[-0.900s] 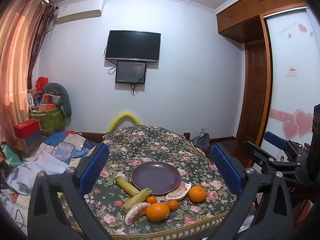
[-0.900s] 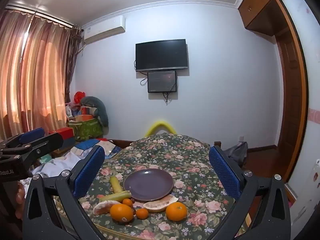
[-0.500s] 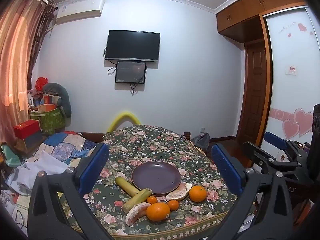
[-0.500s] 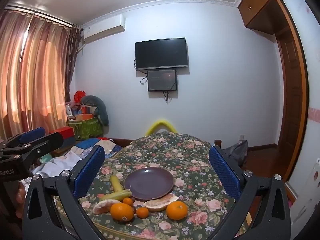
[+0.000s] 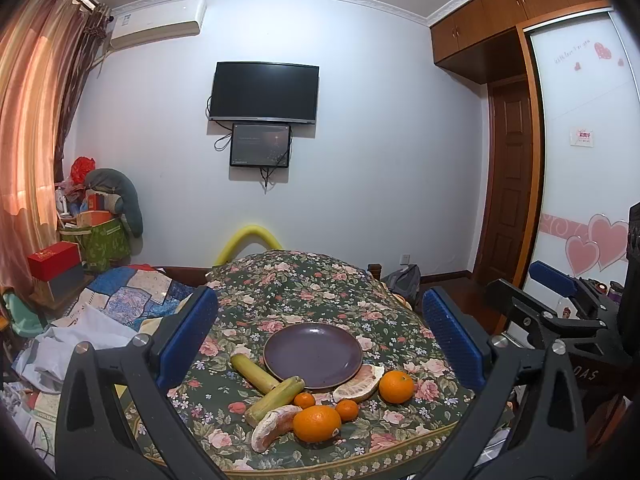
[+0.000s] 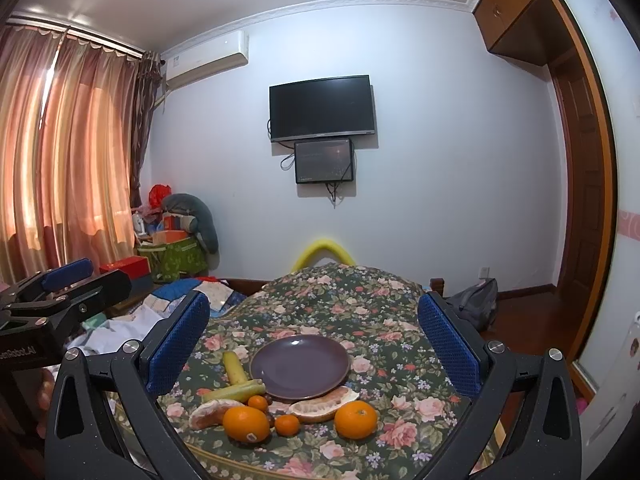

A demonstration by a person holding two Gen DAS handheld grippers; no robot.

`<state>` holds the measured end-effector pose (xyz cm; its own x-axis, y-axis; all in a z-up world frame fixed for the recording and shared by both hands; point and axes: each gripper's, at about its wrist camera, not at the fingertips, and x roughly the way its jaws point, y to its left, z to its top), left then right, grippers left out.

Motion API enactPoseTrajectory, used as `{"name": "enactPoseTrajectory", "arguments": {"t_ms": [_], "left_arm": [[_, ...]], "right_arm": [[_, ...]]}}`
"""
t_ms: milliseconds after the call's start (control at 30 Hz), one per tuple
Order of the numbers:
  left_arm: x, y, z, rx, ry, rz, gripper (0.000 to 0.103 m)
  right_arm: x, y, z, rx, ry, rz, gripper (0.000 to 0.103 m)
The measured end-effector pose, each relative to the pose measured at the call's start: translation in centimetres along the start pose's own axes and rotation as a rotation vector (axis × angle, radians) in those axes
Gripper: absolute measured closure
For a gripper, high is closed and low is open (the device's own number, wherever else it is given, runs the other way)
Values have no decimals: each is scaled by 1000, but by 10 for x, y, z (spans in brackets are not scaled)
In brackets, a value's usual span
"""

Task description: Organize fruits

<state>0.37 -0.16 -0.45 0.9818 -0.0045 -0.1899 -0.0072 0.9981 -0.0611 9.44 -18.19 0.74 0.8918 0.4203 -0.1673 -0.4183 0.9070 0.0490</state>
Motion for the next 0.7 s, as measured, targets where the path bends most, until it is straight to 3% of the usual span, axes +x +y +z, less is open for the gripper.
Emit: {"name": "enactPoseTrajectory", "arguments": {"t_ms": [700], "left_arm": [[5,-2,-4,5,8,-2,0]], "right_arm": [[-4,0,2,12,-12,-1,0]]}}
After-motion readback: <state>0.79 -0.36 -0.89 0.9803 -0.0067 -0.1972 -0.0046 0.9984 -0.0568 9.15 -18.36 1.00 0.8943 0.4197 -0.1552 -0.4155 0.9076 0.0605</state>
